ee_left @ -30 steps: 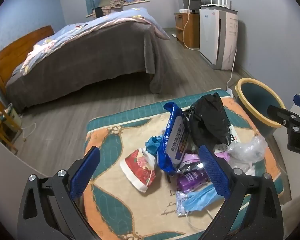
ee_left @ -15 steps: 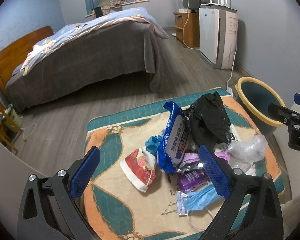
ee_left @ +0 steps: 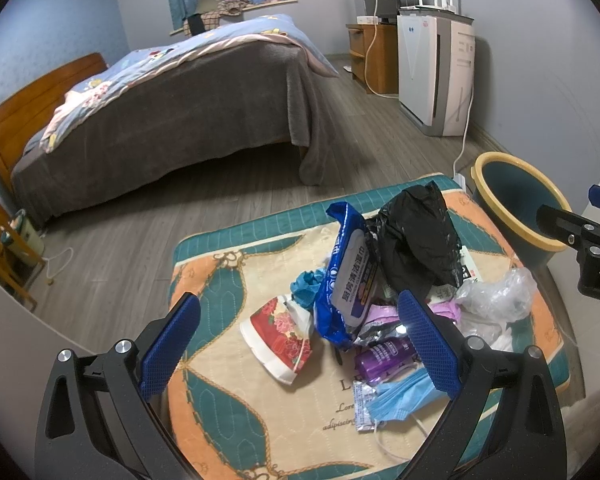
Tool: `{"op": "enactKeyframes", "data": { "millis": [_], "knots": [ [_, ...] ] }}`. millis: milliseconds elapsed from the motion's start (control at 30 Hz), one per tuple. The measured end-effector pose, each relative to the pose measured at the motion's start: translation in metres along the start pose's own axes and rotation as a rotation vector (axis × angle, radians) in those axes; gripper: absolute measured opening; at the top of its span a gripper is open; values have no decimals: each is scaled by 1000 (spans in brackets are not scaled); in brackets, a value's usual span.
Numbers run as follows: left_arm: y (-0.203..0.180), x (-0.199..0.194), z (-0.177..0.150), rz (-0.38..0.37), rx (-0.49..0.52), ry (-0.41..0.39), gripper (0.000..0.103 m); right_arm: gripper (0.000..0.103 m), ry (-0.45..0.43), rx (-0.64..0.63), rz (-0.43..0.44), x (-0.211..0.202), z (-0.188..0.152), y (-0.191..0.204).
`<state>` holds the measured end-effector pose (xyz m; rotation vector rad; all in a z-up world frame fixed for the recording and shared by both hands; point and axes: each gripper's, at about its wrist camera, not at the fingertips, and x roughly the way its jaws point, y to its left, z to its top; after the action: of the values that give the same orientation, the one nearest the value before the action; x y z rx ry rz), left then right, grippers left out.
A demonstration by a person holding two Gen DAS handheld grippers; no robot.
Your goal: Collect trash
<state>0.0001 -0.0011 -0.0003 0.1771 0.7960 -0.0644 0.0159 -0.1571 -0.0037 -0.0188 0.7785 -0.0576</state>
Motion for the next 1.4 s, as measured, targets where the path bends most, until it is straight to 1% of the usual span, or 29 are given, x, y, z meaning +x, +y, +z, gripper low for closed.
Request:
{"op": "enactKeyframes", "data": {
  "millis": [1000, 1167, 1300, 1400],
  "knots": [
    [4, 3, 0, 7, 7, 0, 98, 97, 6, 2, -3, 2, -2, -1],
    [5, 5, -3, -15, 4, -9, 98, 97, 6, 0, -4, 2, -2, -1],
    [1, 3, -3, 5, 27, -34, 98, 97, 6, -3, -8, 3, -2, -1],
    [2, -2, 1, 15, 24, -49, 98, 97, 10, 3, -10, 4, -3, -2]
  ]
}}
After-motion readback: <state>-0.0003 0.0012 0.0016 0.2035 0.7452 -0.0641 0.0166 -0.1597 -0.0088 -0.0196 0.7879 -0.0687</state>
